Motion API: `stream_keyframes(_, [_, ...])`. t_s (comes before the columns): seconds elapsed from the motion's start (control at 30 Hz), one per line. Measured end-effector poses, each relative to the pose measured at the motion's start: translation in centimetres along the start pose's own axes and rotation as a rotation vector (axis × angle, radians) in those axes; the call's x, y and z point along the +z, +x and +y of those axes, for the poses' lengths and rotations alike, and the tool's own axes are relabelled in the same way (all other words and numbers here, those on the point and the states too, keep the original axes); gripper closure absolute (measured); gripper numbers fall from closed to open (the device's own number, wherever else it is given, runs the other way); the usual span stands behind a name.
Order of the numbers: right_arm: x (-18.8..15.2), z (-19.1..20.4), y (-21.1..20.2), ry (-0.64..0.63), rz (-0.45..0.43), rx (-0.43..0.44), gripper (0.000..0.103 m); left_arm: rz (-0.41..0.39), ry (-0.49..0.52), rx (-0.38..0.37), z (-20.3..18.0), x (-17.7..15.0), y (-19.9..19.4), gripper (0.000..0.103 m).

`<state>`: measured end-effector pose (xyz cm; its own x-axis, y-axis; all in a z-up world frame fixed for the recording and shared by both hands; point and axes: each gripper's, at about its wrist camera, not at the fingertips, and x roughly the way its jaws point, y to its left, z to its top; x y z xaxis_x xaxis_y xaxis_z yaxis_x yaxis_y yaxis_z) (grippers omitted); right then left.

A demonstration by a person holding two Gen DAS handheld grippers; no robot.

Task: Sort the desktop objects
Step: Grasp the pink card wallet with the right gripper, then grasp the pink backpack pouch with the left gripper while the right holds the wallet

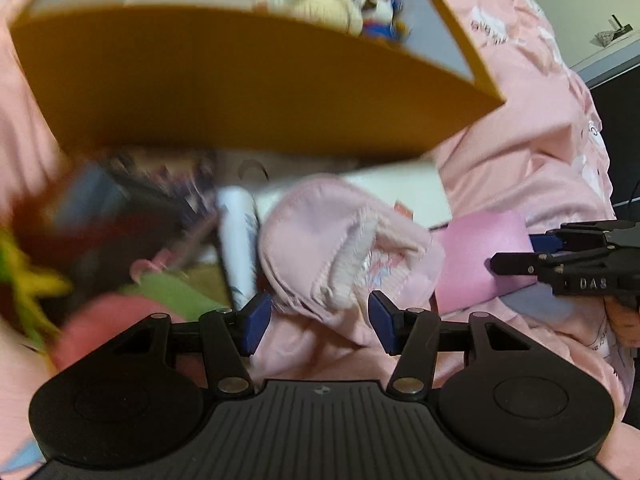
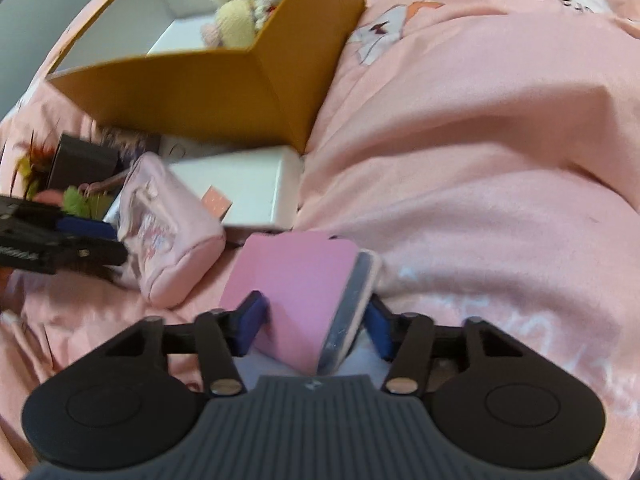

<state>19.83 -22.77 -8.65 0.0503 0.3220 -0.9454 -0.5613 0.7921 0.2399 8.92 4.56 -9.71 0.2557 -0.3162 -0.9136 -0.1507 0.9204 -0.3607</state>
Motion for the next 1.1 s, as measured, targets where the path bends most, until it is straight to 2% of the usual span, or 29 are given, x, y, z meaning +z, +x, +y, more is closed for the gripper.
stream_keyframes(0.07, [0.1, -0.3, -0.7, 0.026, -0.021, 0.013, 0.066, -0.044, 0.031, 0.021, -0.1, 0.6, -1.0, 0.04])
stream_keyframes(0.17, [0.2, 0.1, -1.8, 0.024, -0.064, 0.052, 0.076, -0.085, 0.106, 0.098, -0.3, 1.9, -1.3, 0.04])
stream_keyframes(0.27, [0.1, 1.4, -2.9, -0.011, -0.106, 0.112, 0.082, -0.077, 0.21, 0.111, -0.4, 2.8, -0.6, 0.04])
stream_keyframes(0.37, [-0.1, 2.9, -3.0, -0.055, -0.12, 0.117, 0.083, -0.043, 0.312, 0.104, -0.8, 3.3, 0.7, 0.04])
stream_keyframes(0.43, [-0.1, 3.5, -2.7, -0.078, -0.123, 0.1, 0.083, -0.048, 0.377, 0.126, -1.2, 3.2, 1.2, 0.039])
stream_keyframes(0.53, [-0.1, 3.4, -2.4, -0.059, -0.118, 0.129, 0.081, -0.075, 0.46, 0.164, -2.0, 2.9, 1.9, 0.031])
stream_keyframes(0.63, [-0.2, 3.3, -2.4, -0.055, -0.12, 0.125, 0.081, -0.076, 0.546, 0.174, -2.8, 2.3, 2.4, 0.031])
stream_keyframes(0.7, [-0.3, 3.3, -2.2, -0.048, -0.113, 0.122, 0.08, -0.075, 0.567, 0.152, -3.1, 2.0, 2.4, 0.043])
stream_keyframes(0.73, [-0.3, 3.4, -2.1, -0.046, -0.11, 0.117, 0.08, -0.066, 0.563, 0.133, -3.0, 2.0, 2.4, 0.054])
stream_keyframes(0.77, [-0.4, 3.4, -2.0, -0.045, -0.107, 0.113, 0.08, -0.06, 0.553, 0.115, -3.0, 2.0, 2.4, 0.061])
stream_keyframes(0.83, [-0.6, 3.5, -2.0, -0.043, -0.103, 0.112, 0.079, -0.063, 0.544, 0.102, -2.7, 2.0, 2.4, 0.063])
stream_keyframes(0.9, [-0.8, 3.5, -2.0, -0.042, -0.107, 0.109, 0.079, -0.078, 0.549, 0.114, -2.7, 1.8, 2.3, 0.075])
stream_keyframes(1.0, [-1.1, 3.5, -2.1, -0.031, -0.118, 0.107, 0.08, -0.124, 0.55, 0.125, -2.7, 1.4, 1.3, 0.089])
stream_keyframes(1.1, [-1.4, 3.4, -2.2, -0.012, -0.13, 0.101, 0.08, -0.172, 0.542, 0.087, -3.0, 0.9, -0.7, 0.092])
